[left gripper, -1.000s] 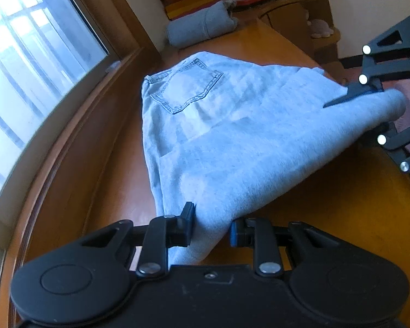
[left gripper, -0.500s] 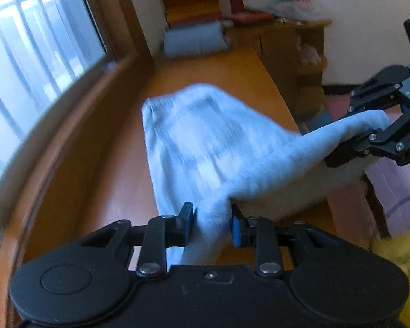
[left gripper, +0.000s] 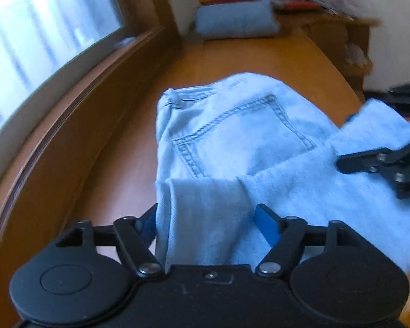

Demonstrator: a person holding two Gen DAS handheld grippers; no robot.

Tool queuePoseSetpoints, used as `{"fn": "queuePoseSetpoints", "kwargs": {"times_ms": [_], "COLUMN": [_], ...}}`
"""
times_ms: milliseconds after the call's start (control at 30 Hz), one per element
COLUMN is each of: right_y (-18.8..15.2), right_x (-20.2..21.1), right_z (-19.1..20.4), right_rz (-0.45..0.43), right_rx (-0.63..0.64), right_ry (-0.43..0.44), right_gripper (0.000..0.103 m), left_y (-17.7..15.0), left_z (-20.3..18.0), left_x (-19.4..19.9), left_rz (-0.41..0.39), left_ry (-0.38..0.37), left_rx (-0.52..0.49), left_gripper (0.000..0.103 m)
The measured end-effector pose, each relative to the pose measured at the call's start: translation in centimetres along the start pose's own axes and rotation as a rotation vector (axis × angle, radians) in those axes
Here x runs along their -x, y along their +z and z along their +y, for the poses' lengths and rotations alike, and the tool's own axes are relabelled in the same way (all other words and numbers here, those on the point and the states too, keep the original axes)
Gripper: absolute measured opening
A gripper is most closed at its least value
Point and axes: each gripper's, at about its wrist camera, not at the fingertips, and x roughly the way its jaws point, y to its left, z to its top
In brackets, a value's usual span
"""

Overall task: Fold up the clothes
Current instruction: 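Lay the jeans fold down and open both grippers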

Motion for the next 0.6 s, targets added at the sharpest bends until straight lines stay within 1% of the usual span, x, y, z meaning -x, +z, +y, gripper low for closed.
{"fn": "queuePoseSetpoints", "kwargs": {"times_ms": [67, 133, 167, 233, 267, 333, 367, 400, 433, 467, 500, 533, 567, 600], "right_y": [0.1, 0.2, 0.2, 0.3, 0.2, -0.1, -0.4, -0.8, -1.2, -1.6, -2.3, -2.6, -2.9, -3.0], "right_x": [1.9, 4.8, 5.9, 8.1, 8.5, 7.7, 7.2, 6.3, 5.0, 3.6, 2.2, 1.8, 1.6, 1.6], "right_z": [0.6, 1.5, 1.8, 2.5, 2.7, 3.3, 3.8, 4.3, 4.7, 5.0, 4.9, 4.6, 4.4, 4.2], "right_rz": [-0.066, -0.152, -0.184, -0.244, -0.245, -0.203, -0.183, -0.152, -0.102, -0.050, -0.013, -0.017, -0.027, -0.030], "right_rx": [0.019, 0.045, 0.035, 0.010, -0.012, -0.015, 0.006, 0.043, 0.080, 0.117, 0.137, 0.127, 0.115, 0.111], "right_ry": [-0.059, -0.115, -0.112, -0.097, -0.057, 0.032, 0.040, 0.025, -0.013, -0.054, -0.075, -0.076, -0.073, -0.071], "right_gripper": [0.064, 0.064, 0.064, 0.064, 0.064, 0.064, 0.064, 0.064, 0.063, 0.063, 0.062, 0.063, 0.064, 0.064], "left_y": [0.0, -0.1, -0.2, -0.3, -0.2, 0.0, 0.1, 0.1, -0.1, -0.3, -0.6, -0.8, -1.2, -1.7], "left_z": [0.9, 1.3, 1.5, 1.7, 1.5, 1.2, 1.1, 1.2, 1.4, 1.6, 1.9, 2.2, 2.6, 3.2], "left_x": [1.2, 3.3, 4.4, 6.3, 6.6, 6.3, 5.7, 4.8, 3.7, 2.4, 1.0, -0.4, -1.7, -2.6], "left_rz": [-0.010, -0.058, -0.084, -0.129, -0.142, -0.157, -0.157, -0.145, -0.121, -0.086, -0.050, -0.015, 0.006, 0.008], "left_ry": [0.011, 0.003, -0.006, -0.036, -0.074, -0.152, -0.189, -0.216, -0.215, -0.188, -0.162, -0.131, -0.104, -0.102], "left_rx": [0.050, 0.086, 0.102, 0.131, 0.136, 0.139, 0.144, 0.159, 0.173, 0.187, 0.201, 0.209, 0.210, 0.226], "left_gripper": [0.074, 0.074, 0.074, 0.079, 0.079, 0.079, 0.079, 0.079, 0.079, 0.079, 0.079, 0.080, 0.087, 0.101]}}
